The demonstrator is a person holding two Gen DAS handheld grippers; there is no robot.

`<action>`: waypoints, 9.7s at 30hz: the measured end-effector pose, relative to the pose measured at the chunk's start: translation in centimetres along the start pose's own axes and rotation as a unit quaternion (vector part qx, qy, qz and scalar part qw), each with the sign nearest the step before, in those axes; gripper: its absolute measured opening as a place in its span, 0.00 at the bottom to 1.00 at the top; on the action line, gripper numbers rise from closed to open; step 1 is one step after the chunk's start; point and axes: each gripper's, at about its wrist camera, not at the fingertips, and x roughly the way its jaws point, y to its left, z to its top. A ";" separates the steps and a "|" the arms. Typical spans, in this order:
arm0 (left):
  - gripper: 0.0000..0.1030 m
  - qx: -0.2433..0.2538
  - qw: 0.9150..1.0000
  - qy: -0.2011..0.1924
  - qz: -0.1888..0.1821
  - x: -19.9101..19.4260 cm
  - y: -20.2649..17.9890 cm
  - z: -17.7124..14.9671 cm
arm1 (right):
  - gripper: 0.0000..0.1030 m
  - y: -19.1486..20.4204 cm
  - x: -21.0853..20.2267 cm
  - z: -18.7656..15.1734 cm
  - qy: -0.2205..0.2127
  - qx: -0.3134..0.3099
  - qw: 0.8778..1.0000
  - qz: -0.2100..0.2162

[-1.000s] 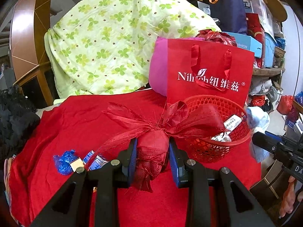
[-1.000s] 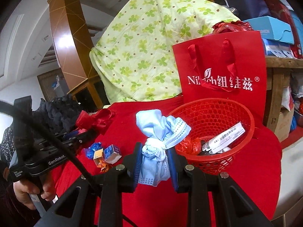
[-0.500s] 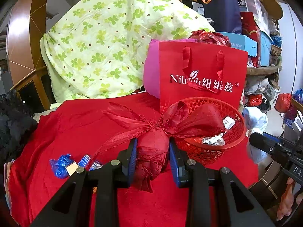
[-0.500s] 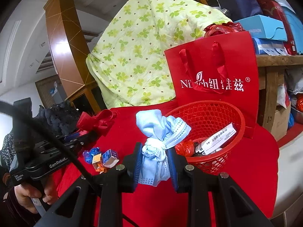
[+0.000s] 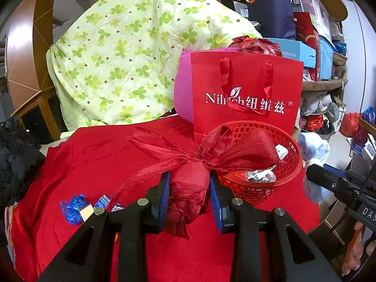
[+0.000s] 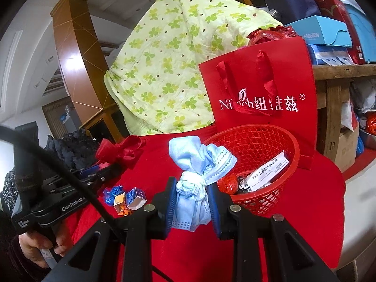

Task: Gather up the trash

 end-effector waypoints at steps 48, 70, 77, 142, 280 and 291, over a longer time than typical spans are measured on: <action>0.33 -0.006 0.999 -0.002 -0.051 4.2 -1.6 2.9 | 0.27 -4.7 1.5 2.6 -0.002 0.034 0.999 -0.029; 0.34 -0.029 0.994 0.008 -0.101 10.5 -4.7 5.7 | 0.28 -8.6 6.4 5.9 0.005 0.043 0.998 -0.037; 0.40 -0.024 0.992 0.013 -0.123 11.9 -5.3 5.7 | 0.28 -10.0 8.0 6.2 0.003 0.054 0.998 -0.037; 0.67 -0.207 0.967 0.092 0.120 0.1 22.2 -19.2 | 0.72 13.1 11.8 -7.9 0.163 -0.111 0.978 0.069; 0.56 -0.130 0.988 0.003 0.078 -3.0 10.3 -8.1 | 0.41 9.9 8.3 -5.9 0.067 -0.065 0.992 0.088; 0.56 -0.107 0.991 -0.008 0.076 -4.5 7.9 -7.5 | 0.41 8.6 6.4 -5.1 0.044 -0.044 0.994 0.089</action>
